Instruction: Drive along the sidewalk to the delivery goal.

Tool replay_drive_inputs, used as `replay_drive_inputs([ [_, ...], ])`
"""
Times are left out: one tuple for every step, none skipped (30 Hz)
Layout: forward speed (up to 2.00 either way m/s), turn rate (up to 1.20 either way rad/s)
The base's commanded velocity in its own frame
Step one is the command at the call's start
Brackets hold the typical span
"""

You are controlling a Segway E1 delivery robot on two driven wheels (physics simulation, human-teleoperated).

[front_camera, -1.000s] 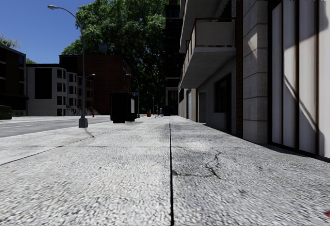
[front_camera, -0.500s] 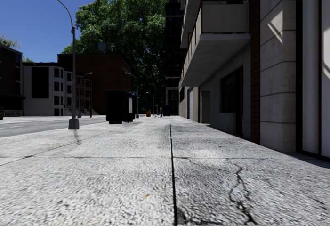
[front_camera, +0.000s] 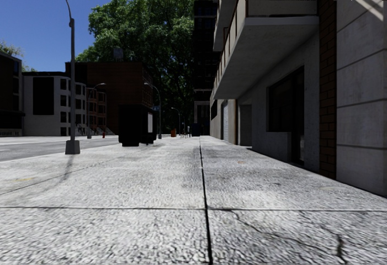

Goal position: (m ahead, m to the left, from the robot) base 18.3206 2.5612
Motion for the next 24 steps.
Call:
replay_drive_inputs([
  [2.00, 0.00],
  [2.00, 0.00],
  [2.00, 0.00],
  [2.00, 0.00],
  [2.00, 0.00],
  [2.00, 0.00],
  [2.00, 0.00],
  [2.00, 0.00],
  [2.00, 0.00],
  [2.00, 0.00],
  [2.00, 0.00],
  [2.00, 0.00],
  [2.00, 0.00],
  [2.00, 0.00],
  [2.00, 0.00],
  [2.00, 0.00],
  [2.00, 0.00],
  [2.00, 0.00],
  [2.00, 0.00],
  [2.00, 0.00],
  [2.00, 0.00],
  [2.00, 0.00],
  [2.00, 0.00],
  [2.00, 0.00],
])
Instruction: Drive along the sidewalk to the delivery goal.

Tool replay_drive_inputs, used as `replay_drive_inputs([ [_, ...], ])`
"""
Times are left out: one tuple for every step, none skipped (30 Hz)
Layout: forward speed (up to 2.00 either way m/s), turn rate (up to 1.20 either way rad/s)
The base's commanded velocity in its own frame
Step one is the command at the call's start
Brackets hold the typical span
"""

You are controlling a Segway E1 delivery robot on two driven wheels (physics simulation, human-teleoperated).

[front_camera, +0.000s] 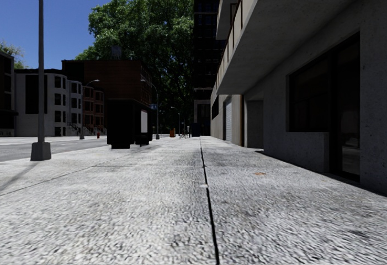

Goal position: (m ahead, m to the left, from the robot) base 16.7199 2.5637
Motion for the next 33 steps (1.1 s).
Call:
replay_drive_inputs([
  [2.00, 0.00],
  [2.00, 0.00],
  [2.00, 0.00],
  [2.00, 0.00],
  [2.00, 0.00],
  [2.00, 0.00],
  [2.00, 0.00],
  [2.00, 0.00],
  [2.00, 0.00],
  [2.00, 0.00],
  [2.00, 0.00],
  [2.00, 0.00],
  [2.00, 0.00],
  [2.00, 0.00],
  [2.00, 0.00],
  [2.00, 0.00],
  [2.00, 0.00],
  [2.00, 0.00],
  [2.00, 0.00],
  [2.00, 0.00],
  [2.00, 0.00],
  [2.00, 0.00],
  [2.00, 0.00],
  [2.00, 0.00],
  [2.00, 0.00],
  [2.00, 0.00],
  [2.00, 0.00],
  [2.00, 0.00],
  [2.00, 0.00],
  [2.00, 0.00],
  [2.00, 0.00],
  [2.00, 0.00],
  [2.00, 0.00],
])
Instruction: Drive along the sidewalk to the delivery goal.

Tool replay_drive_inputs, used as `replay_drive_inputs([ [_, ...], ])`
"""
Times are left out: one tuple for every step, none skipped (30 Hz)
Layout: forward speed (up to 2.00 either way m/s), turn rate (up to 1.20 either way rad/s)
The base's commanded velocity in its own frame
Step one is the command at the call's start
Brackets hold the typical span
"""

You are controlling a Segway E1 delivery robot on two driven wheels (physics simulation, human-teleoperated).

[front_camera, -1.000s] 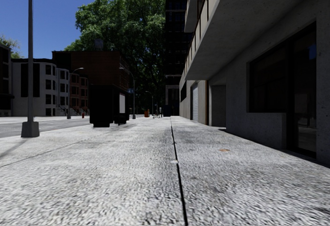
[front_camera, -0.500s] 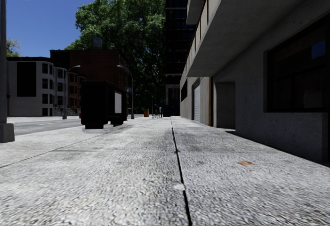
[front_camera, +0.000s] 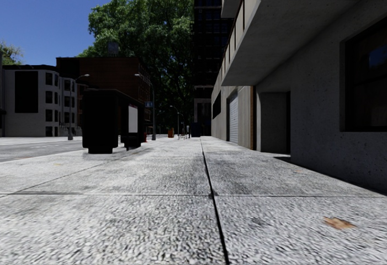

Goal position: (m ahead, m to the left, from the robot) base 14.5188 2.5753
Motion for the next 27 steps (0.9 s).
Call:
replay_drive_inputs([
  [2.00, 0.00],
  [2.00, 0.00],
  [2.00, 0.00],
  [2.00, 0.00],
  [2.00, 0.00],
  [2.00, 0.00],
  [2.00, 0.00],
  [2.00, 0.00],
  [2.00, 0.00],
  [2.00, 0.00],
  [2.00, 0.00],
  [2.00, 0.00],
  [2.00, 0.00],
  [2.00, 0.00],
  [2.00, 0.00],
  [2.00, 0.00],
  [2.00, 0.00],
  [2.00, 0.00],
  [2.00, 0.00],
  [2.00, 0.00],
  [2.00, 0.00],
  [2.00, 0.00],
  [2.00, 0.00],
  [2.00, 0.00],
  [2.00, 0.00],
  [2.00, 0.00],
  [2.00, 0.00],
])
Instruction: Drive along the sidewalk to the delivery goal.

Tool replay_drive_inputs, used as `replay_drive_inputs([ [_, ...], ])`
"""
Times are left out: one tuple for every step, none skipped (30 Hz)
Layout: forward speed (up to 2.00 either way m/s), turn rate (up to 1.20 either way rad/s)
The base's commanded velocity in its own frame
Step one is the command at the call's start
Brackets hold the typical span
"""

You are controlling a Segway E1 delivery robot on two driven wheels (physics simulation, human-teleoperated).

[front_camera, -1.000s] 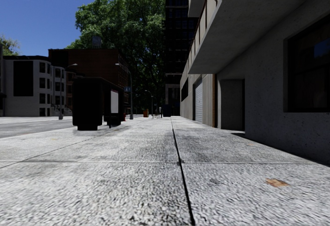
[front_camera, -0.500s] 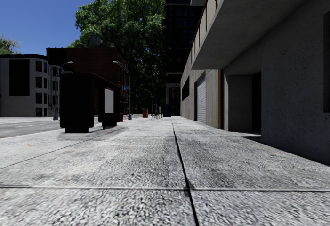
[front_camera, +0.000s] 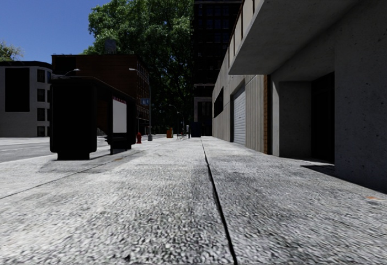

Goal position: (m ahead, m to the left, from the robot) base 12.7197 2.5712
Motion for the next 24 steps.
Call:
replay_drive_inputs([
  [2.00, -0.01],
  [2.00, -0.01],
  [2.00, -0.05],
  [2.00, -0.07],
  [2.00, -0.08],
  [2.00, -0.08],
  [2.00, -0.10],
  [2.00, -0.19],
  [2.00, -0.26],
  [2.00, -0.30],
  [2.00, -0.30],
  [2.00, -0.31],
  [2.00, -0.31],
  [2.00, -0.31],
  [2.00, -0.31],
  [2.00, -0.31],
  [2.00, -0.31],
  [2.00, -0.31],
  [2.00, -0.31],
  [2.00, -0.31],
  [2.00, -0.31],
  [2.00, -0.31],
  [2.00, -0.31],
  [2.00, -0.31],
])
